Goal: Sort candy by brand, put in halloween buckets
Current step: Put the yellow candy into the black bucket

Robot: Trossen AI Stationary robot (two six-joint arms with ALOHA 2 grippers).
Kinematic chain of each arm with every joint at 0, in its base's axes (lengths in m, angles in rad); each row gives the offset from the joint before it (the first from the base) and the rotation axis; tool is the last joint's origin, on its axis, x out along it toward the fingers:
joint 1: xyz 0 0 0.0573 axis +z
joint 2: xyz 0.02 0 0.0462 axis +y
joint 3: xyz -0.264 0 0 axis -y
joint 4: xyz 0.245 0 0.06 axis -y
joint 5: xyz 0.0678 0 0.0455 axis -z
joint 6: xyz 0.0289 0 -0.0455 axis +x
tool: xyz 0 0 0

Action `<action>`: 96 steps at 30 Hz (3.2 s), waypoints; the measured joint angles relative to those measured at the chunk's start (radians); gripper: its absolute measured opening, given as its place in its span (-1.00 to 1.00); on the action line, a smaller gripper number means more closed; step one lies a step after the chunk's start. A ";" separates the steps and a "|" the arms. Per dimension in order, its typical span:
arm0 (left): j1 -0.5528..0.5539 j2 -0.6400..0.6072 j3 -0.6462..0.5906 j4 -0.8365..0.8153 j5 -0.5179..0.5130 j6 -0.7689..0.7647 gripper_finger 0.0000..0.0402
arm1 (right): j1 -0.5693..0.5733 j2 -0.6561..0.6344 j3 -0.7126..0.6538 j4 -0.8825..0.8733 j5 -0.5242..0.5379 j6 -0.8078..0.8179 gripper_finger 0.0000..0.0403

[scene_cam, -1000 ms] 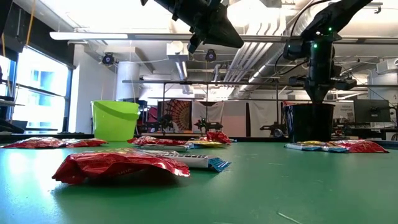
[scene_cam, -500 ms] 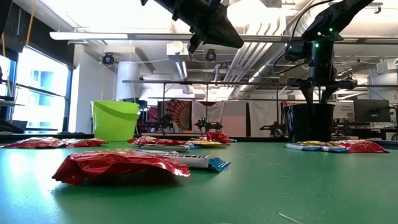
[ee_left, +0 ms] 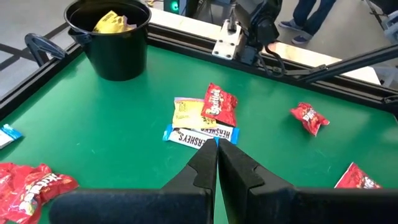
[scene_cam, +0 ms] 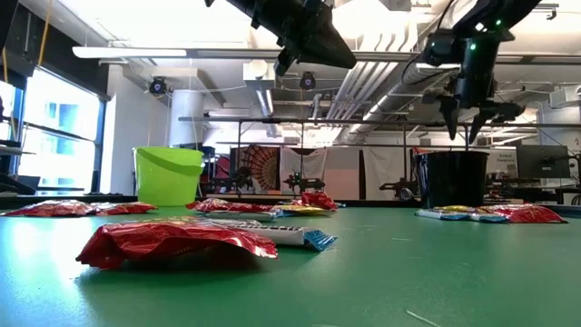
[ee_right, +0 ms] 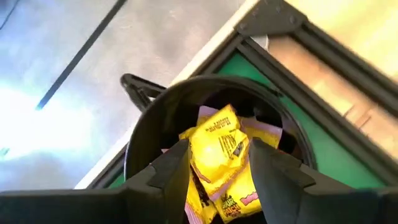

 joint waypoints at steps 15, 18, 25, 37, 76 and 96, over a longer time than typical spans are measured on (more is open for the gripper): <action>-0.001 0.000 0.000 -0.133 0.026 0.049 -0.96 | 0.212 -0.123 0.000 0.046 -0.087 -0.773 -0.97; -0.001 0.000 0.000 -0.209 0.028 0.024 -0.95 | 0.276 -0.165 0.001 0.046 -0.084 -0.797 -0.95; -0.003 0.000 -0.001 -0.291 0.004 0.022 -0.82 | 0.291 -0.186 0.001 0.045 0.044 -0.759 -1.00; -0.003 0.000 -0.001 -0.303 -0.011 -0.021 -0.57 | 0.186 0.004 0.001 0.029 0.014 -0.743 -1.00; -0.008 0.194 0.000 -0.342 -0.183 -0.012 0.13 | 0.599 -0.314 0.001 0.024 0.105 -0.776 -1.00; 0.007 0.334 0.001 -0.308 -0.200 -0.025 0.13 | 0.884 -0.309 0.001 0.025 0.449 -0.709 -1.00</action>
